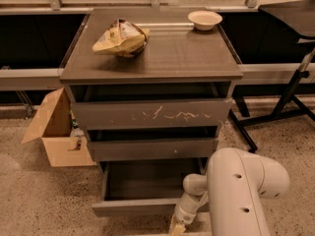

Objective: Close bottom drawer

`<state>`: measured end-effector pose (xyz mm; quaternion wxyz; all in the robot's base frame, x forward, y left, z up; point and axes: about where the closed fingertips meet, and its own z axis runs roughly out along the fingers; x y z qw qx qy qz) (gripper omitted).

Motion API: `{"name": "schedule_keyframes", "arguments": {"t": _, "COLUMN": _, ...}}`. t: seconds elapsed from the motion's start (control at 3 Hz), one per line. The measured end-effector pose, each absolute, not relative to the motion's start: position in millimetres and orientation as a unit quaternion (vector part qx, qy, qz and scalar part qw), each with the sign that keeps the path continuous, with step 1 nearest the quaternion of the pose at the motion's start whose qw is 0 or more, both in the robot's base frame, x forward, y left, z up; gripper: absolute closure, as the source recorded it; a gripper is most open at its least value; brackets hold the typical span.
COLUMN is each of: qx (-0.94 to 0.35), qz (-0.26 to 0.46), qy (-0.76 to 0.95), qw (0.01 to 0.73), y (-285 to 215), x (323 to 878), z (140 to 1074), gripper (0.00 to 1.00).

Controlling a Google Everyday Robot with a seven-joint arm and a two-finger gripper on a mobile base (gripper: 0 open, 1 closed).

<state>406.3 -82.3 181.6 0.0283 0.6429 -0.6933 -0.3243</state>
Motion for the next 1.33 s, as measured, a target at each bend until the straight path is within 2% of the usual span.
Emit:
{"name": "schedule_keyframes", "arguments": {"t": 1.0, "qx": 0.627, "qz": -0.238, "qy": -0.741, "qw": 0.002, "y": -138.4, "x": 463.0, "z": 162.8, "gripper": 0.28}}
{"name": "schedule_keyframes", "arguments": {"t": 1.33, "qx": 0.635, "qz": -0.226, "qy": -0.739, "qw": -0.011, "y": -144.5, "x": 479.9, "z": 168.6, "gripper": 0.0}}
